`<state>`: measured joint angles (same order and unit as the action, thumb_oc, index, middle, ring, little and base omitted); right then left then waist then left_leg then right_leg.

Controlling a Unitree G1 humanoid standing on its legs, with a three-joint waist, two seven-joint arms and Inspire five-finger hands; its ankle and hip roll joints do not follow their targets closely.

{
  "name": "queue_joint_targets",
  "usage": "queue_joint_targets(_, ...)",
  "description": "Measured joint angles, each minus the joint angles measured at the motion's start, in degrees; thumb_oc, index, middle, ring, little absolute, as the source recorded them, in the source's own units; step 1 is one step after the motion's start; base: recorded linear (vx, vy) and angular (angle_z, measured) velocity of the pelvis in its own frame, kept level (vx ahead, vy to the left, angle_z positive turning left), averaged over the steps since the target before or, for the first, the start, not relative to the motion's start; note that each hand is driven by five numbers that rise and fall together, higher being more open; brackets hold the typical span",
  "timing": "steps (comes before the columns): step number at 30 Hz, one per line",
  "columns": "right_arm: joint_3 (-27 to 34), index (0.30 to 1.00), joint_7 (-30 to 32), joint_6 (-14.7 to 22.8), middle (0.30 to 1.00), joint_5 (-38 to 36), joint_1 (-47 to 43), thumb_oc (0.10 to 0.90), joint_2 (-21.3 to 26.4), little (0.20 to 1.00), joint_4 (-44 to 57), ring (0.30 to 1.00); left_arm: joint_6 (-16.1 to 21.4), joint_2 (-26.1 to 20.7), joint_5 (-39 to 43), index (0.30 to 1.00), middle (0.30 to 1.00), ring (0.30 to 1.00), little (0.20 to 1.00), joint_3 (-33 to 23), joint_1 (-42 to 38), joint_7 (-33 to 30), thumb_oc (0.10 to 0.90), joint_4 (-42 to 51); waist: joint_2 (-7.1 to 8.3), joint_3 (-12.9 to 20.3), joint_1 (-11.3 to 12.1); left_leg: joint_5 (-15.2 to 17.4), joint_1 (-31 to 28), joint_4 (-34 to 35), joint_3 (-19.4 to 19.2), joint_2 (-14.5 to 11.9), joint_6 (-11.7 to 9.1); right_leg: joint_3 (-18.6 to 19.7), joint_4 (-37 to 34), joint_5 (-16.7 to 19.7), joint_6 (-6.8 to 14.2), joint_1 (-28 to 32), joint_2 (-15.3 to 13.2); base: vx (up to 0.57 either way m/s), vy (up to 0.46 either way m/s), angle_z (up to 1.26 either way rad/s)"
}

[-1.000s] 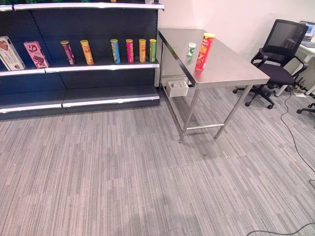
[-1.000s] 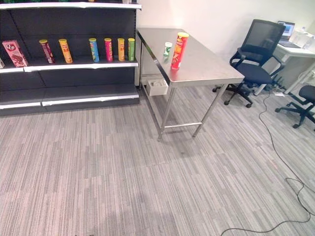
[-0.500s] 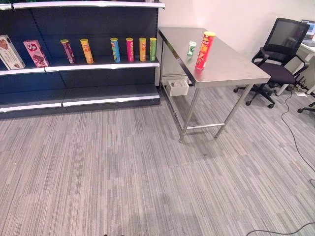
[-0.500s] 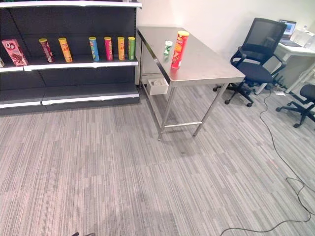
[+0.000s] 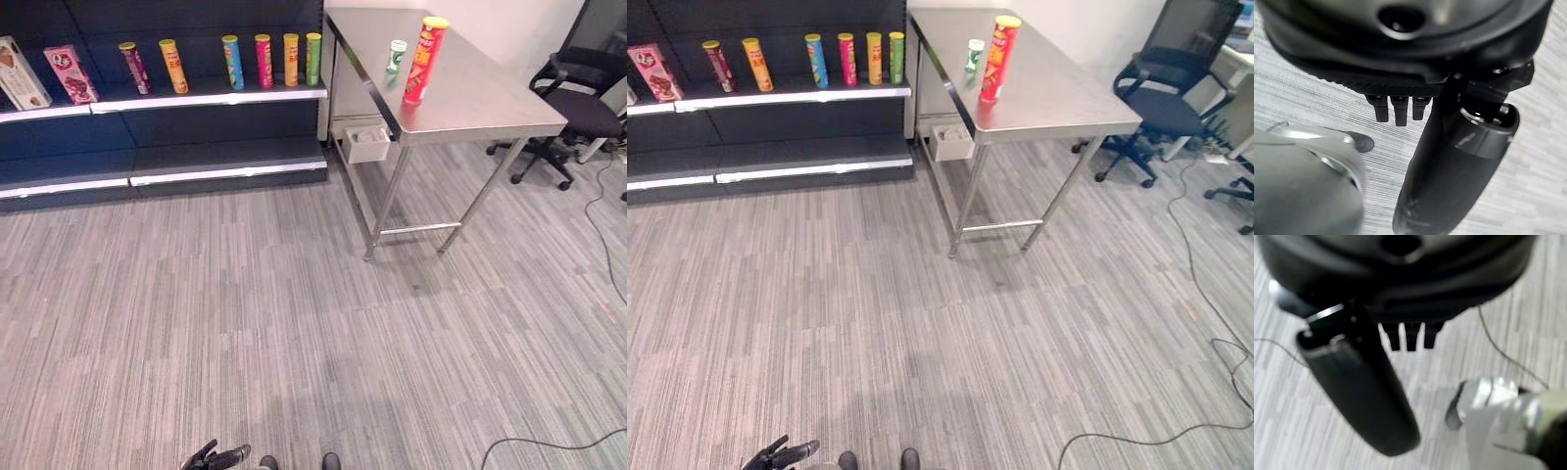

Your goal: Put the goods on the table back onto the shelves and tidy them up.

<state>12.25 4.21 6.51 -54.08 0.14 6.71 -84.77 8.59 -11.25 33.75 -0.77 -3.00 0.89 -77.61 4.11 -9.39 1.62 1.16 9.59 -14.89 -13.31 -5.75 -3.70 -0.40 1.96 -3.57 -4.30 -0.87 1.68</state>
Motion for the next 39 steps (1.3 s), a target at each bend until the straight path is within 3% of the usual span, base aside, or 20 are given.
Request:
queue_joint_targets(2,-0.6,0.9,0.1,0.0,0.9,0.5,0.4,0.8,0.8,0.9,-0.1,0.9,0.0,0.5,0.7,0.9,0.9,0.9,0.9,-0.3,0.2,0.1,0.8,0.0,-0.35,-0.3,0.3,-0.5,1.3,4.4,0.4,-1.2,-0.3,-0.6,-0.8,0.1,-0.2,0.2,0.0,0.21,0.103,0.27)
queue_joint_targets(5,-1.0,0.9,0.2,0.0,0.9,1.7,-2.2,0.8,3.5,0.9,0.0,0.9,0.2,2.1,2.8,0.9,0.9,0.9,0.9,-0.6,0.5,0.1,0.8,0.0,-2.77,-1.4,1.3,-5.1,4.3,17.6,5.4,-2.2,-4.7,-0.5,-1.8,0.0,0.1,0.1,0.2,0.29,0.108,0.09)
queue_joint_targets(8,-0.4,0.9,1.1,0.0,0.9,2.4,-3.7,0.8,5.2,0.9,0.0,0.9,0.6,3.6,4.8,0.9,0.9,0.9,0.9,-1.8,-0.3,0.7,0.8,0.6,-4.39,-1.8,3.4,-6.7,8.1,20.3,6.4,-2.7,-4.4,1.9,-2.8,-0.2,0.5,0.8,0.0,0.39,0.14,-0.25)
queue_joint_targets(11,-0.3,0.9,1.1,0.2,0.9,3.6,-4.5,0.8,5.2,0.9,0.1,0.9,1.0,4.0,5.0,0.9,0.9,0.9,0.9,-3.2,0.8,0.7,0.8,-0.7,-5.33,-0.7,4.5,-7.3,4.9,19.0,4.4,-2.3,-3.0,5.0,-4.0,-4.1,3.1,7.4,-1.8,0.53,0.264,-0.66)
queue_joint_targets(13,0.3,0.9,0.5,0.2,0.9,4.5,-2.8,0.8,4.3,0.9,0.8,0.9,0.9,3.4,4.9,0.9,0.9,0.9,0.9,-3.8,2.2,0.7,0.8,-1.1,-4.9,1.4,4.0,-10.8,3.9,16.3,1.9,0.7,1.1,6.8,-3.9,-7.4,4.7,9.8,-5.7,0.41,0.233,-0.46)
queue_joint_targets(14,0.5,0.9,0.1,0.1,0.9,5.0,-2.0,0.8,3.7,0.9,0.3,0.9,1.0,3.5,4.5,0.9,0.9,0.9,0.9,-3.8,3.0,0.3,0.8,-0.9,-2.54,2.6,3.5,-10.1,2.3,16.6,-0.2,3.2,2.5,6.9,-1.7,-8.2,6.4,9.7,-8.7,0.25,0.147,-0.27)
queue_joint_targets(16,-0.6,0.9,-0.4,-0.4,0.9,6.6,-0.1,0.8,3.0,0.9,0.8,0.9,1.2,3.1,3.3,0.9,0.9,0.9,0.9,0.3,3.6,-0.6,0.8,0.5,-4.1,4.6,1.4,-9.4,-1.0,20.0,-1.2,6.6,6.4,7.2,9.5,-8.9,9.1,5.2,-11.3,0.4,0.275,-0.11)
queue_joint_targets(20,-0.2,0.9,-0.2,-1.7,0.9,7.9,0.1,0.8,1.5,0.9,0.5,0.9,1.3,2.4,0.8,0.9,0.9,0.9,0.9,5.3,0.5,-0.4,0.8,2.5,-4.12,5.3,0.3,-5.7,-3.7,20.0,-2.0,11.4,10.5,9.1,27.1,-7.7,13.1,-2.2,-14.5,0.23,0.189,-0.02)
queue_joint_targets(22,-0.5,0.9,0.0,-1.5,0.9,7.9,0.1,0.8,1.5,0.9,2.1,0.9,1.8,2.6,-0.2,0.9,0.9,0.9,0.9,6.9,-1.4,-0.6,0.8,3.2,-4.67,5.4,0.3,-4.5,-6.0,19.6,-1.8,12.0,12.2,10.1,34.8,-7.8,13.0,-6.2,-14.7,0.21,0.274,-0.25)
queue_joint_targets(23,-1.8,0.9,0.3,-0.9,0.9,8.7,-0.6,0.8,1.7,0.9,4.2,0.9,1.8,2.1,-0.8,0.9,0.9,0.9,0.9,9.5,-2.9,-0.9,0.8,4.0,-5.17,5.0,0.3,-2.9,-7.9,19.2,-1.9,12.1,14.2,8.6,41.2,-3.5,10.8,-10.3,-14.8,0.17,0.223,-0.43)
queue_joint_targets(25,-3.4,0.9,0.4,0.2,0.9,9.0,-1.3,0.8,2.4,0.9,7.2,0.9,1.8,2.5,-2.5,0.9,0.9,0.9,0.9,10.8,-4.1,-1.3,0.8,4.2,-6.9,3.9,-1.0,-1.6,-10.8,19.0,-1.8,11.5,13.9,5.7,46.6,-4.8,9.1,-13.8,-14.9,0.26,0.093,-0.36)
queue_joint_targets(26,-5.1,0.9,0.8,0.6,0.9,9.1,-2.0,0.8,2.5,0.9,9.2,0.9,2.1,3.4,-2.7,0.9,0.9,0.9,0.9,11.5,-5.0,-1.7,0.8,5.4,-7.25,3.4,-1.4,1.0,-11.2,17.9,-0.8,11.0,16.6,4.8,48.1,-6.1,8.1,-17.5,-13.7,0.34,-0.023,-0.57)
queue_joint_targets(27,-5.1,0.9,0.7,0.4,0.9,9.1,-2.5,0.8,2.8,0.9,11.3,0.9,2.4,3.3,-3.0,0.9,0.9,0.9,0.9,12.1,-4.7,-1.8,0.8,6.5,-8.91,2.9,-1.4,4.9,-12.3,18.1,0.8,9.6,14.9,2.6,50.6,-7.7,7.5,-21.6,-11.9,0.18,-0.06,-0.87)
queue_joint_targets(28,-5.6,0.9,0.5,0.6,0.9,9.5,-3.1,0.8,3.3,0.9,13.8,0.9,2.3,2.9,-3.7,0.9,0.9,0.9,0.9,11.8,-4.7,-1.7,0.8,6.7,-9.69,1.5,-2.4,4.4,-13.7,18.3,-0.4,8.2,10.6,2.6,49.8,-10.3,6.8,-25.1,-8.4,0.18,-0.065,-0.67)
queue_joint_targets(29,-6.0,0.9,0.3,1.3,0.9,10.0,-4.1,0.8,3.7,0.9,14.0,0.9,2.3,2.9,-4.7,0.9,0.9,0.9,0.9,10.6,-4.7,-1.6,0.8,5.9,-11.01,0.0,-4.7,4.3,-15.4,18.8,-0.3,6.4,9.6,3.1,43.6,-11.0,5.8,-25.8,-3.7,0.2,-0.065,-0.12)
queue_joint_targets(32,-7.0,0.9,0.8,1.3,0.9,10.2,-3.5,0.8,4.0,0.9,11.3,0.9,2.5,3.1,-7.0,0.9,0.9,0.9,0.9,10.0,-6.2,-1.4,0.8,4.0,-8.31,-1.2,-7.4,5.5,-18.7,18.4,-0.9,5.5,8.4,2.2,28.0,-7.9,8.9,-28.7,0.1,0.31,-0.107,0.53)
queue_joint_targets(33,-6.7,0.9,1.2,0.8,0.9,10.2,-2.2,0.8,3.5,0.9,9.1,0.9,2.4,2.7,-8.2,0.9,0.9,0.9,0.9,9.8,-5.9,-1.4,0.8,3.7,-5.73,-1.1,-7.8,8.0,-20.6,19.6,-1.9,5.1,6.4,2.4,17.2,-4.7,10.8,-30.2,0.4,0.36,-0.125,0.39)
queue_joint_targets(34,-6.5,0.9,1.4,0.5,0.9,10.2,-1.6,0.8,3.5,0.9,7.7,0.9,2.1,3.0,-8.9,0.9,0.9,0.9,0.9,9.5,-5.1,-1.5,0.8,3.4,-5.29,-1.3,-7.9,8.5,-22.1,20.0,-1.7,5.2,5.0,0.5,16.3,0.1,10.1,-29.5,0.1,0.28,-0.076,0.26)
queue_joint_targets(37,-4.5,0.9,1.3,0.4,0.9,10.1,-1.4,0.8,4.1,0.9,5.5,0.9,1.0,4.7,-9.8,0.9,0.9,0.9,0.9,9.5,-3.2,-1.3,0.8,1.9,-5.87,-1.4,-8.9,9.4,-22.3,17.2,-3.2,3.6,2.8,-2.0,17.0,3.4,9.6,-27.2,1.0,0.27,-0.117,0.1)
queue_joint_targets(39,-2.7,0.9,1.3,0.2,0.9,9.8,-1.3,0.8,4.6,0.9,3.0,0.9,0.8,6.0,-10.3,0.9,0.9,0.9,0.9,9.5,-2.3,-0.7,0.8,1.0,-6.94,-1.2,-8.7,8.3,-21.8,16.8,-2.9,3.7,1.5,-2.5,14.4,2.3,6.2,-20.7,3.6,0.4,-0.114,0.32)
